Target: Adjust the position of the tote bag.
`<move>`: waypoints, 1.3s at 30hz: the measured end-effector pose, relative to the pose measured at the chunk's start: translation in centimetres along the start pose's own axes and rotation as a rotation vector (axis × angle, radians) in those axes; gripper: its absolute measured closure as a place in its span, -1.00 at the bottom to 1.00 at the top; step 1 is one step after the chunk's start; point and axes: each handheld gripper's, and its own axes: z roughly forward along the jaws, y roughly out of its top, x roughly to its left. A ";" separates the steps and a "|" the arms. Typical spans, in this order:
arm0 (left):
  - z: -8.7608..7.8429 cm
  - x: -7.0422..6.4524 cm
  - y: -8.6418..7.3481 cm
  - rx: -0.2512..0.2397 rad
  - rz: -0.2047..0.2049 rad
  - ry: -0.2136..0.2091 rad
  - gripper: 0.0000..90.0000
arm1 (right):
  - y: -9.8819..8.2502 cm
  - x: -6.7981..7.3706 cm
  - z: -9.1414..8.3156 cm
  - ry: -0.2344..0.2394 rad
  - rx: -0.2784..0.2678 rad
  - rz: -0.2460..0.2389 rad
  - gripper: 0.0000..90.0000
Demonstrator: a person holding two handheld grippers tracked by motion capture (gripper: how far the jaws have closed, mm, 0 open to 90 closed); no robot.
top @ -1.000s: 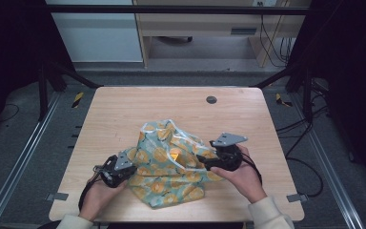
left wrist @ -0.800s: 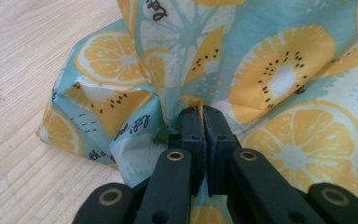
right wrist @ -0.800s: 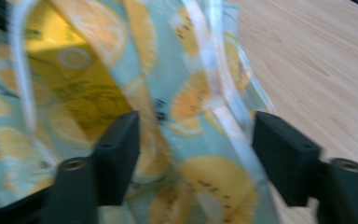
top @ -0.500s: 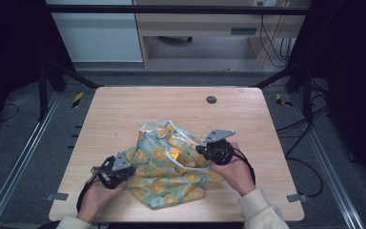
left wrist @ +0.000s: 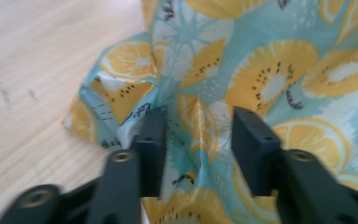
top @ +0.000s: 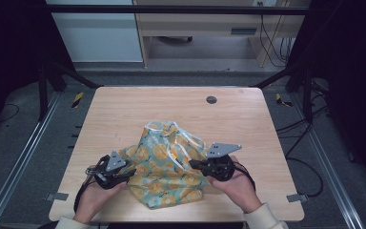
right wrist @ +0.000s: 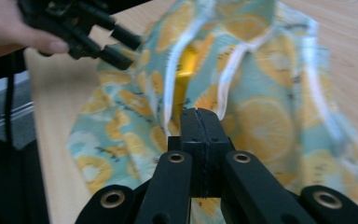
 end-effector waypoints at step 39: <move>2.5 -6.4 14.8 -0.088 0.202 -0.191 0.76 | -2.9 3.3 3.7 0.111 0.061 -0.020 1.00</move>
